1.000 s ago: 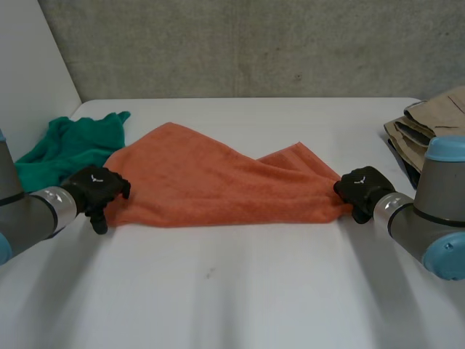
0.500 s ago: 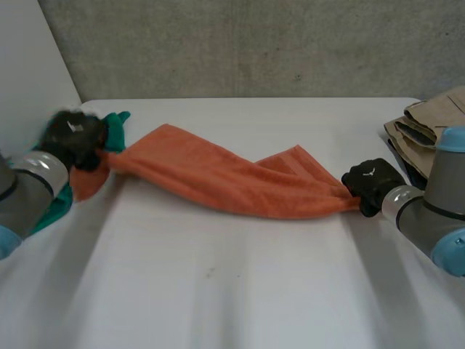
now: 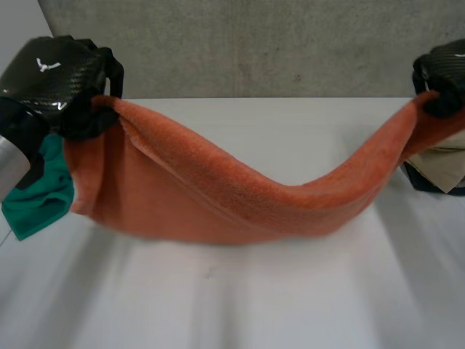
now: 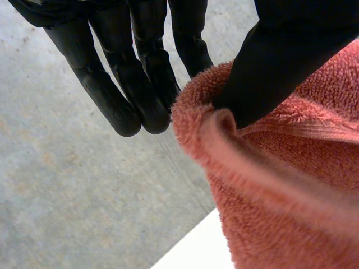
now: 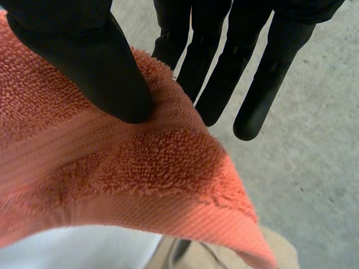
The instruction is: Fold the laundry.
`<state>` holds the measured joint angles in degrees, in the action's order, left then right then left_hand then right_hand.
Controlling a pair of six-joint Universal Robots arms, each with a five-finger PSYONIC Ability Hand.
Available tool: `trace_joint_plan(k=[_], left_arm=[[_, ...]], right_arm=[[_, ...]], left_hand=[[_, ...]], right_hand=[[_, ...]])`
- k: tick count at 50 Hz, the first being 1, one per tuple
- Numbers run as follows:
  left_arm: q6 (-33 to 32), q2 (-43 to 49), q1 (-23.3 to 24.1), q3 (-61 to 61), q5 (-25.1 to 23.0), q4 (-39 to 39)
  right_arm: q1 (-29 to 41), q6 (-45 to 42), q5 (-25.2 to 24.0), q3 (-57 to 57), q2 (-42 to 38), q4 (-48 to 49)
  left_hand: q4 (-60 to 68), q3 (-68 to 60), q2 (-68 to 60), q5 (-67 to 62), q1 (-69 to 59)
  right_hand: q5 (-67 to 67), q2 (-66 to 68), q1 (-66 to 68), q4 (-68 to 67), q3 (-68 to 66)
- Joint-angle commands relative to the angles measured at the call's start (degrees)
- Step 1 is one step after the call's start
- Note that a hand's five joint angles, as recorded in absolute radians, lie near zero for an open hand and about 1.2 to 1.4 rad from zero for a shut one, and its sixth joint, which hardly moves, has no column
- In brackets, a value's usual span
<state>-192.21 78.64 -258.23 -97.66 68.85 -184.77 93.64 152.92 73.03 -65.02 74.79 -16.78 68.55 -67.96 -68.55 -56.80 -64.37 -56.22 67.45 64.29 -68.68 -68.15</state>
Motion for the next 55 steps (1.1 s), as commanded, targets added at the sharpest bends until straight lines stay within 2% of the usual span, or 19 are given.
trace_joint_plan(k=[1,6,7,8,9,10,14,18,19,21,24,29,33,38,41,47,51,53,55], left_arm=[[-0.80,4.85,1.59,-0.60,2.34,0.02],[-0.89,6.26,4.05,-1.30,3.83,0.02],[-0.89,6.35,4.31,-1.39,4.09,0.02],[-0.89,6.44,4.58,-1.48,4.36,0.02],[-0.89,6.35,5.01,-1.56,4.88,0.02],[-0.89,6.35,5.37,-1.56,5.06,0.11],[-0.98,6.17,6.69,-1.65,6.12,0.72],[-1.59,5.73,8.18,-1.39,6.12,1.52],[-1.85,5.47,8.70,-1.13,6.12,1.78],[-2.03,5.03,9.32,-0.77,6.29,1.87],[-1.86,4.50,10.55,0.71,6.29,2.13],[-1.86,4.06,12.13,2.65,6.99,2.83],[-1.77,3.62,13.45,4.50,7.96,3.36],[-1.68,3.36,14.69,7.22,8.84,4.41],[-1.68,3.19,15.65,9.41,9.28,5.29],[-1.33,3.18,17.32,12.67,10.16,6.61],[-0.98,3.18,18.11,14.69,11.13,7.49],[-0.72,3.10,18.29,15.31,11.74,8.02],[-0.54,3.01,18.29,15.40,11.92,8.02]], right_arm=[[5.85,-1.65,0.45,12.63,-17.38,6.74],[8.31,-2.37,4.74,20.01,-31.42,20.86],[8.67,-1.92,5.89,20.81,-33.20,23.08],[8.93,-1.40,6.94,21.60,-34.87,24.93],[9.63,-0.09,8.87,22.65,-37.50,28.34],[9.98,0.80,9.84,22.92,-38.48,29.16],[10.95,5.45,14.59,22.58,-38.23,27.77],[11.04,9.41,19.43,18.10,-30.25,20.93],[11.04,10.03,19.70,14.87,-25.01,16.21],[11.39,10.03,19.17,11.69,-21.20,11.88],[11.66,9.07,14.36,1.96,-12.94,0.65],[11.57,8.36,7.49,-11.24,-6.68,-7.74],[11.66,9.06,4.15,-20.56,-5.18,-3.63],[13.15,10.82,3.96,-29.54,-6.84,12.27],[14.20,11.79,5.89,-31.04,-10.00,22.89],[15.70,12.32,9.76,-29.90,-14.58,28.02],[16.58,12.23,12.57,-27.88,-17.83,29.69],[16.58,12.58,14.86,-26.21,-19.41,31.01],[16.32,12.67,16.00,-25.24,-20.03,31.36]], left_hand=[[11.45,-12.04,-11.45,-13.20,-15.63],[11.45,-12.04,-11.45,-13.20,-15.63],[11.45,-12.04,-11.45,-13.20,-15.63],[11.45,-12.04,-11.45,-13.20,-15.63],[11.45,-12.04,-11.45,-13.20,-15.63],[11.45,-12.04,-11.45,-13.20,-15.63],[11.45,-12.04,-11.45,-13.20,-15.63],[11.45,-12.04,-11.45,-13.20,-15.63],[11.45,-12.04,-11.45,-13.20,-15.63],[11.45,-12.04,-11.45,-13.20,-15.63],[11.45,-12.04,-11.45,-13.20,-15.63],[11.45,-12.04,-11.45,-13.20,-15.63],[11.45,-12.04,-11.45,-13.20,-15.63],[11.45,-12.04,-11.45,-13.20,-15.63],[11.45,-12.04,-11.45,-13.20,-15.63],[11.45,-12.04,-11.45,-13.20,-15.63],[11.45,-12.04,-11.45,-13.20,-15.63],[11.45,-12.04,-11.45,-13.20,-15.63],[11.45,-12.04,-11.45,-13.20,-15.63]], right_hand=[[-13.78,12.55,15.71,-11.32,-11.85],[-13.78,12.55,15.71,-11.32,-11.85],[-3.76,2.53,5.69,-1.31,-1.83],[12.66,-13.89,-10.73,15.11,14.59],[48.13,-49.36,-46.20,50.58,50.06],[56.22,-57.45,-54.29,58.68,58.15],[56.22,-57.45,-54.29,58.68,58.15],[56.22,-57.45,-54.29,58.68,58.15],[56.22,-57.45,-54.29,58.68,58.15],[56.22,-57.45,-54.29,58.68,58.15],[56.22,-57.45,-54.29,58.68,58.15],[56.08,-57.31,-54.15,58.53,58.01],[46.14,-47.37,-44.21,48.60,48.07],[38.39,-39.62,-36.46,40.85,40.32],[35.39,-36.62,-33.46,37.84,37.32],[33.52,-34.75,-31.59,35.98,35.45],[26.46,-27.69,-24.53,28.92,28.39],[14.40,-15.63,-12.47,16.85,16.33],[-5.06,3.83,6.99,-2.60,-3.13]])
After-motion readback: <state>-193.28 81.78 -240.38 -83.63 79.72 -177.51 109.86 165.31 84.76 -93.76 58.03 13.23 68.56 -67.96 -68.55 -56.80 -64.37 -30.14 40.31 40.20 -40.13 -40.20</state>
